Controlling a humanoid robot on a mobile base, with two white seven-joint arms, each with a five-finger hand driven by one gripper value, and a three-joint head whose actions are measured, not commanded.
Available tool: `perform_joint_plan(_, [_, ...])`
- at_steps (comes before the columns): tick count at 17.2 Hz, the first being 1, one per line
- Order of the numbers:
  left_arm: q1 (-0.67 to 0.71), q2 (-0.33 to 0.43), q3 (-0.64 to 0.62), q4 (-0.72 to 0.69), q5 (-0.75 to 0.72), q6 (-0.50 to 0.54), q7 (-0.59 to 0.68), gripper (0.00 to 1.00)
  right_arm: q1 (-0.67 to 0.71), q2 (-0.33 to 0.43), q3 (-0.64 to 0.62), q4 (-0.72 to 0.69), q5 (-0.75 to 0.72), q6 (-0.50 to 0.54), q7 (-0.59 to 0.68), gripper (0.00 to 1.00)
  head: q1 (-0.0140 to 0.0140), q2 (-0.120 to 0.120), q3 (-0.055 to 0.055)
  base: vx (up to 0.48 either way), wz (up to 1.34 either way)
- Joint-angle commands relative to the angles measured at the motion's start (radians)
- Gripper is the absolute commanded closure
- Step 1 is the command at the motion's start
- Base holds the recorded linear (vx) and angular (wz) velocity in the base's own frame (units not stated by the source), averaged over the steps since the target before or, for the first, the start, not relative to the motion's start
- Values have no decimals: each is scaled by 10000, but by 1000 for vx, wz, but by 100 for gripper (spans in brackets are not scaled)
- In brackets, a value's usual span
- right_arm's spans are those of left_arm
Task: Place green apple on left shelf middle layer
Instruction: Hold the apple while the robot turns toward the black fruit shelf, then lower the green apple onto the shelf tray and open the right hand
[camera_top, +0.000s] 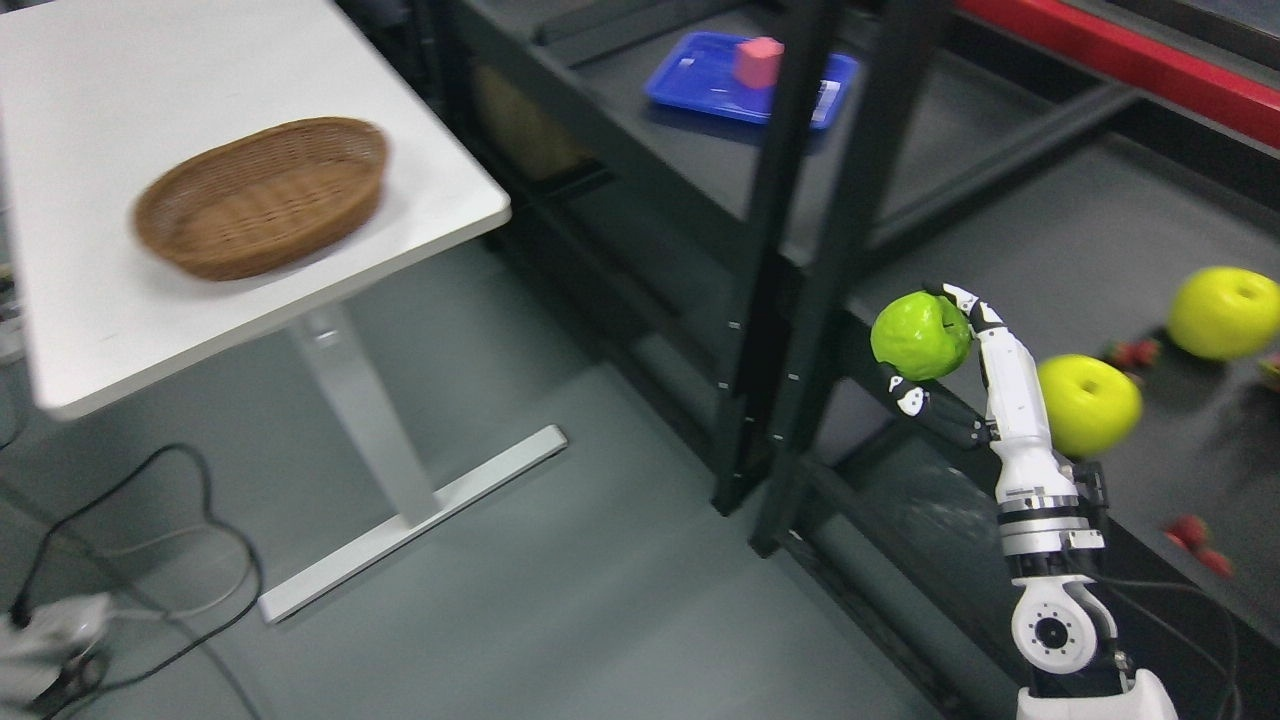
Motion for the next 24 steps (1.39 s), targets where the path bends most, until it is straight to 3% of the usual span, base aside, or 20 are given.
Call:
perform_joint_plan(1, [0, 175, 0, -5, 0, 8, 3, 0, -139, -67, 26, 1, -4, 3, 43, 100, 0, 0, 0, -132, -1511])
perform_joint_plan(7, [0, 175, 0, -6, 0, 8, 3, 0, -170, -128, 26, 1, -4, 34, 195, 100, 0, -1, 0, -5, -1549])
perform_joint_plan(13, [0, 175, 0, 10, 0, 8, 3, 0, -399, -280, 346, 1, 12, 80, 2478, 100, 0, -4, 0, 142, -759])
perform_joint_plan(19, [0, 175, 0, 10, 0, 8, 3, 0, -1196, -1077, 1880, 1, 27, 80, 5207, 100, 0, -4, 0, 224, -197])
perform_joint_plan(24, [0, 175, 0, -5, 0, 8, 3, 0, -1504, -1753, 2923, 16, 134, 80, 6130, 99, 0, -4, 0, 249, 23])
